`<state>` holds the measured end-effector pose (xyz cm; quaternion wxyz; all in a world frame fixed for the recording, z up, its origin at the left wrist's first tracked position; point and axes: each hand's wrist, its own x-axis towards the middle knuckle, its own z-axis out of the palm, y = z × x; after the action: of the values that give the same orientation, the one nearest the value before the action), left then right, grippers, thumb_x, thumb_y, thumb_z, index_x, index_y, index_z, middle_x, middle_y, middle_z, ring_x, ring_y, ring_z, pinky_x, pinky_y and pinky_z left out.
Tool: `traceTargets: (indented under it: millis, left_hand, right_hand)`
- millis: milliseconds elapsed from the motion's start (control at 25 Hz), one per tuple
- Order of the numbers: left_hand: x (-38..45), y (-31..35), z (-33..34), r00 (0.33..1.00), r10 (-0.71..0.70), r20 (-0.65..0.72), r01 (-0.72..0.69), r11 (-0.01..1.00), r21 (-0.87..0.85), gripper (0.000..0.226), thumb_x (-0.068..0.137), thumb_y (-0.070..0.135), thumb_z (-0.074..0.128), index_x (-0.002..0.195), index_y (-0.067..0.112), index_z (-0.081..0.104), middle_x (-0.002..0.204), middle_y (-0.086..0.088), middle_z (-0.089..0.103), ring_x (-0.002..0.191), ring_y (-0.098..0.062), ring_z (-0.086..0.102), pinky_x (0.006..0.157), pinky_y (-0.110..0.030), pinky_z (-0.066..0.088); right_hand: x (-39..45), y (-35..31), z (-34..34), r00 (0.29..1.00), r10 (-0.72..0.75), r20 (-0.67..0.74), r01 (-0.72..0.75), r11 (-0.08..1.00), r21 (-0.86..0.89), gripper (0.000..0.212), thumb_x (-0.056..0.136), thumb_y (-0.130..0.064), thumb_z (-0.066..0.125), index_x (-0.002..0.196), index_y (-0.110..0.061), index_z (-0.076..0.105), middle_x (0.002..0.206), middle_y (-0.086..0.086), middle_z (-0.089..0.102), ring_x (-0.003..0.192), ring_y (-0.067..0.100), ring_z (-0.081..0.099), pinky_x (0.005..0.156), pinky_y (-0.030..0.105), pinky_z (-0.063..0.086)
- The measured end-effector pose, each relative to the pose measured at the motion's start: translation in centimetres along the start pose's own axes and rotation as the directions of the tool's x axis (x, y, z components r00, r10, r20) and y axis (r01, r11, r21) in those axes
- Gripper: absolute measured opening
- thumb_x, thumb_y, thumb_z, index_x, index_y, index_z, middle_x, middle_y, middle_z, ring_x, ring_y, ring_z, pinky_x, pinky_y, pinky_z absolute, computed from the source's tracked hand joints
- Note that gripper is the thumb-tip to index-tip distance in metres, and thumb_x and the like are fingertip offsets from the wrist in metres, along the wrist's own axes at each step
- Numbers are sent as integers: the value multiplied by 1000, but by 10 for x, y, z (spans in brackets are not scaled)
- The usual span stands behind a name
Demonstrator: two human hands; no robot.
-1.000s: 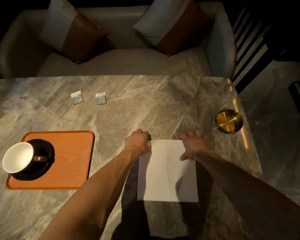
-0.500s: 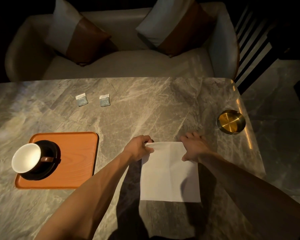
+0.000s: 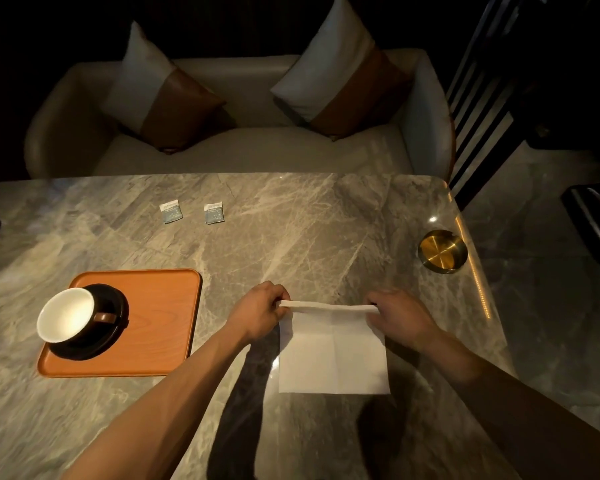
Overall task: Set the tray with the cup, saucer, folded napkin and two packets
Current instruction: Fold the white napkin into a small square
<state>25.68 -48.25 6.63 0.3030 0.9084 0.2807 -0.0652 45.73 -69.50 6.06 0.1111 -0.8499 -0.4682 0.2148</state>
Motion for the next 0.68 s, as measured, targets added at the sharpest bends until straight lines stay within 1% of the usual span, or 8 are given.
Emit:
traceTargets:
  millis: [120,280,440,520,680]
  left_hand:
    - [-22,1,1,999,44,-29,-43,997,59,15,93,25,58,106,24,67,104,4,59,99,-15,54,83,-38,51]
    - [-51,-1,11,993,108,-41,-101,986,133,21,93,30,58,112,28,66,113,7,57,108,-12,50,81,-38,52]
    - [-75,-9,29,985,171,-5,-166,960,225,26,90,34,60,115,28,64,116,7,56,109,-13,51,73,-29,47]
    - [-85,-14,39,980,197,28,-198,942,272,28,91,37,58,117,28,63,117,6,57,107,-15,52,72,-28,45]
    - [-94,-18,55,975,215,53,-221,929,296,31,91,45,58,115,27,62,114,5,58,104,-17,54,68,-26,39]
  right_hand:
    - [-21,-4,2,999,-29,-18,29,1000,3,8,91,-31,62,98,-29,66,97,-10,64,86,6,54,73,21,45]
    - [-52,-7,10,995,-96,-22,96,995,9,9,88,-34,61,95,-30,65,96,-10,63,89,9,54,77,26,42]
    - [-77,-5,23,996,-91,-26,90,995,-41,13,86,-25,60,97,-32,65,100,-11,65,96,12,57,87,31,42]
    - [-86,-4,29,996,-79,-30,77,996,-45,16,83,-22,61,95,-31,66,98,-11,66,96,13,58,86,31,42]
    - [-94,-1,40,998,-62,-13,61,996,-59,17,80,-21,61,93,-30,66,97,-11,65,97,15,58,83,30,39]
